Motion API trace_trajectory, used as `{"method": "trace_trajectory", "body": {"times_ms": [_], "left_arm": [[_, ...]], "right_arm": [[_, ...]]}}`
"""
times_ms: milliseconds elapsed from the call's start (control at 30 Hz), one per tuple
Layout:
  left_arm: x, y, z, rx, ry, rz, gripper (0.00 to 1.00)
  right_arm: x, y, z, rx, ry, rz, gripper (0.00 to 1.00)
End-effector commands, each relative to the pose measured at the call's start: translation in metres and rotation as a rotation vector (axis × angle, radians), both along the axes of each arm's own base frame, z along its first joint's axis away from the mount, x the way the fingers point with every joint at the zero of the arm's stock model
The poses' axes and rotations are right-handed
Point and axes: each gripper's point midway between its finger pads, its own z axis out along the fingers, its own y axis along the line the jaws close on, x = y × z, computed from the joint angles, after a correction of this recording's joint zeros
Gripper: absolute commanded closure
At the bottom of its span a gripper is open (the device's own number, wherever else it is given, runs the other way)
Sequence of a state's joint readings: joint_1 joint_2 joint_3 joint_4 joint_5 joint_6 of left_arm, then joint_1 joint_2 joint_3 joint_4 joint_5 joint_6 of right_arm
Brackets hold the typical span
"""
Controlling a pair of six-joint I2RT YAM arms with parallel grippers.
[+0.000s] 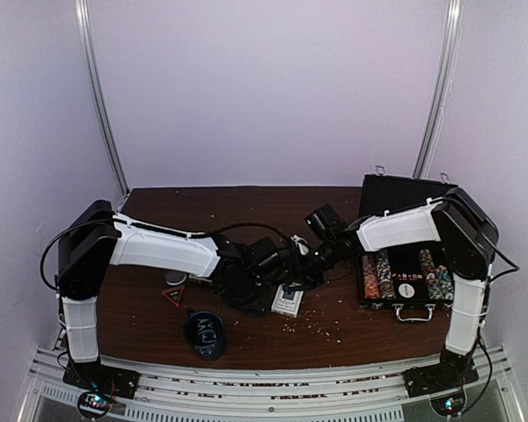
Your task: Pack up texas hold em set
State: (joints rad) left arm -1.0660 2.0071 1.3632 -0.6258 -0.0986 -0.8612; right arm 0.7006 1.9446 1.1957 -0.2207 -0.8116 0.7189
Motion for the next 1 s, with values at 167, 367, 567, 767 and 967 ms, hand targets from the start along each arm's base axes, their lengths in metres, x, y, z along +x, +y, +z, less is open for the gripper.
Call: {"method": "trace_trajectory", "body": {"times_ms": [167, 367, 567, 767, 967], "left_arm": [[-0.01, -0.016, 0.012, -0.063, -0.002, -0.039, 0.55], [-0.01, -0.018, 0.018, -0.08, -0.018, -0.041, 0.55], [-0.007, -0.018, 0.026, -0.09, -0.038, -0.032, 0.55], [-0.005, -0.018, 0.033, -0.101, -0.053, -0.019, 0.55], [-0.003, -0.019, 0.039, -0.111, -0.073, -0.017, 0.55]], "right_arm": [[-0.01, 0.016, -0.013, 0.013, 0.059, 0.039, 0.56], [-0.015, 0.02, -0.018, 0.012, 0.079, 0.057, 0.56], [-0.016, 0.022, -0.018, 0.013, 0.08, 0.065, 0.57], [-0.016, 0.022, -0.019, 0.013, 0.082, 0.068, 0.58], [-0.019, 0.023, -0.017, 0.029, 0.091, 0.084, 0.59]]}}
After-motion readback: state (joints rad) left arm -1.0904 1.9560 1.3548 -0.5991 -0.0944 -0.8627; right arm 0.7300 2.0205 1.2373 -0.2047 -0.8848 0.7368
